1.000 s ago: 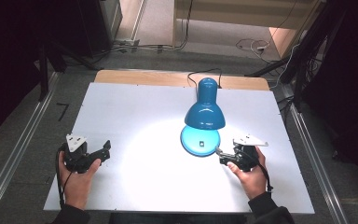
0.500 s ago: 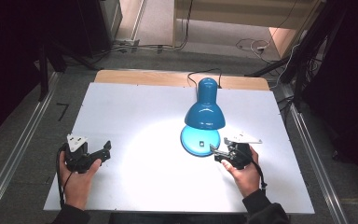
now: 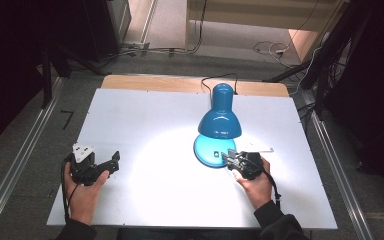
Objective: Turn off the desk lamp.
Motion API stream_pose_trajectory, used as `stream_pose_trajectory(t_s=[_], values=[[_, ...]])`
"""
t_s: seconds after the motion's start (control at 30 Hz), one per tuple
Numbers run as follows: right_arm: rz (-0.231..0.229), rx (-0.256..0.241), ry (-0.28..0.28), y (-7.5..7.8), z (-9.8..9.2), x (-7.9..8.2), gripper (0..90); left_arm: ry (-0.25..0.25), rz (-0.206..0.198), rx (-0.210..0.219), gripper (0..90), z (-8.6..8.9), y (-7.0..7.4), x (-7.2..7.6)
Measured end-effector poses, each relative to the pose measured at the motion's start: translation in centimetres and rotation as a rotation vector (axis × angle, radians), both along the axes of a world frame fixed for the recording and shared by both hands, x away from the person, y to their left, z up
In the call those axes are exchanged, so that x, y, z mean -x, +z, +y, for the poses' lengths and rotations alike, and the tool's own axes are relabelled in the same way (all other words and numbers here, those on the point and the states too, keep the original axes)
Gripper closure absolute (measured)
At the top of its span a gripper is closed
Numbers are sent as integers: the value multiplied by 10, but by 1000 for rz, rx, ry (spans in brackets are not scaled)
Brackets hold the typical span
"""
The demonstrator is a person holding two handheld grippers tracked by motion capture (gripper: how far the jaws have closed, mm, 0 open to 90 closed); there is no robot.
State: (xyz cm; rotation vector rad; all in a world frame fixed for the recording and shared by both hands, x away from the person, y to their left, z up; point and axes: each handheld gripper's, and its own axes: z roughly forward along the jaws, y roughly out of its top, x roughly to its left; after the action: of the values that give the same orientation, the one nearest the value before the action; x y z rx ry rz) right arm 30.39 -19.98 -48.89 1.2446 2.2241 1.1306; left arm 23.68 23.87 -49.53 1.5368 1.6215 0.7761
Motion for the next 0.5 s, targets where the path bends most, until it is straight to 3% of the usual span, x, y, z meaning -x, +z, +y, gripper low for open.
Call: stream_pose_trajectory(t_s=[0.5], values=[[-8,2,15,-2,9,-2,877,-4,7,0,130,0,0,0]])
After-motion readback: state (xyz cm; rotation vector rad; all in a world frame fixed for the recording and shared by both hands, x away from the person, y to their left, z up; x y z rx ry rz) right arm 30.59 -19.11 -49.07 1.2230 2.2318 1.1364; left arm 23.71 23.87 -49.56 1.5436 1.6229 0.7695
